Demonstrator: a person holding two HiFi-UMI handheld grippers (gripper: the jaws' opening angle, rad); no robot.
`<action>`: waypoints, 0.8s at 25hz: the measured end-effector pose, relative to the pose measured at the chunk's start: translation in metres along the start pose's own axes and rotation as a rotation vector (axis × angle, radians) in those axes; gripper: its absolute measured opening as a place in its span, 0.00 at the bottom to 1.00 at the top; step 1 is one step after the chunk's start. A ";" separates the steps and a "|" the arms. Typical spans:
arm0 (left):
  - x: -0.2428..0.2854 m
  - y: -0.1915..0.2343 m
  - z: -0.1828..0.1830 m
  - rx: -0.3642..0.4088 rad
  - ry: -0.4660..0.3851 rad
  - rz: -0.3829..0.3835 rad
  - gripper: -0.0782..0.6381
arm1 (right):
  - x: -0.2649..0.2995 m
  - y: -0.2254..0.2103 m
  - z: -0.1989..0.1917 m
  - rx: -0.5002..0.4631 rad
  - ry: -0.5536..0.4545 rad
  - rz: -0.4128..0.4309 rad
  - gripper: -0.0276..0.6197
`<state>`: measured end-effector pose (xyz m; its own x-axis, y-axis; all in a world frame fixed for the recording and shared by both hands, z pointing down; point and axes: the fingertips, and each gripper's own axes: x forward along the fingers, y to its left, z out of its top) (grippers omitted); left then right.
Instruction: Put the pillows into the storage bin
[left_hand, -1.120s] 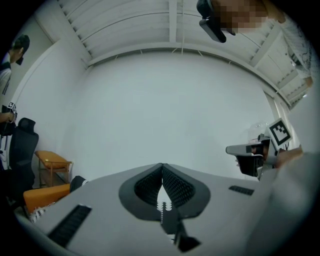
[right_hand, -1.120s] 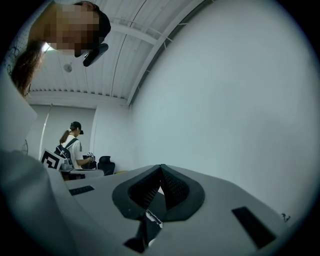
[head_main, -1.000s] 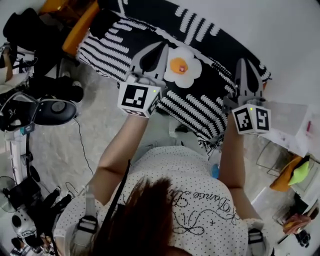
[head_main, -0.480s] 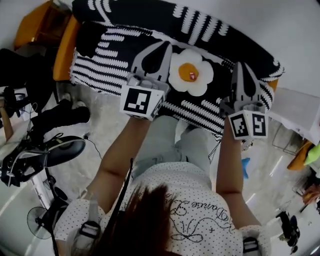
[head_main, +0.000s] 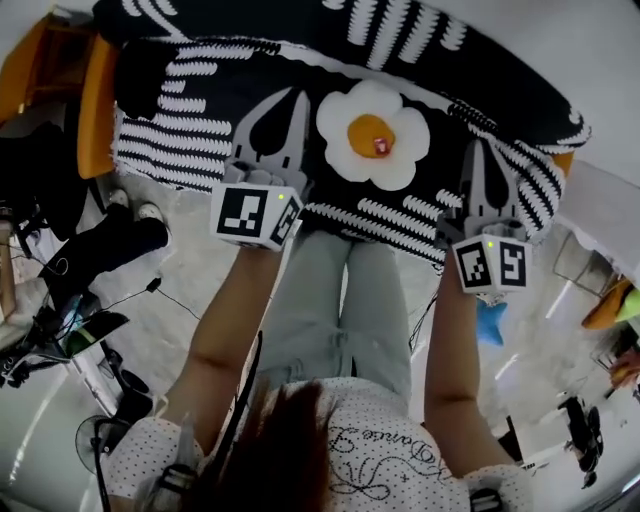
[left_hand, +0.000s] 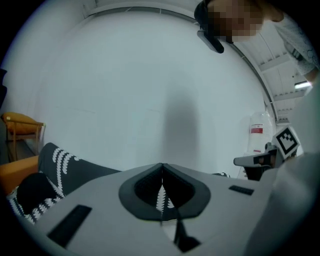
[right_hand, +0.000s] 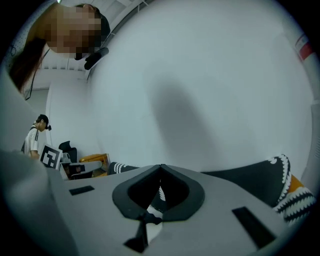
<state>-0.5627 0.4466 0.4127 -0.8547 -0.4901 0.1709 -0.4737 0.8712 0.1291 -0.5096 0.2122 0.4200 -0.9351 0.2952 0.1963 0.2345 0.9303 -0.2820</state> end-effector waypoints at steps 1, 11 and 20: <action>0.005 0.002 -0.010 -0.004 0.006 0.005 0.11 | 0.005 -0.007 -0.015 0.004 0.018 0.001 0.06; 0.049 0.012 -0.142 -0.077 0.108 0.078 0.11 | 0.066 -0.085 -0.171 0.051 0.176 0.023 0.10; 0.053 0.022 -0.242 -0.077 0.198 0.046 0.11 | 0.115 -0.100 -0.314 0.048 0.348 0.042 0.36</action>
<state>-0.5669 0.4327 0.6611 -0.8134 -0.4525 0.3656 -0.4109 0.8918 0.1894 -0.5571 0.2215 0.7660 -0.7764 0.3972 0.4893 0.2504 0.9069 -0.3390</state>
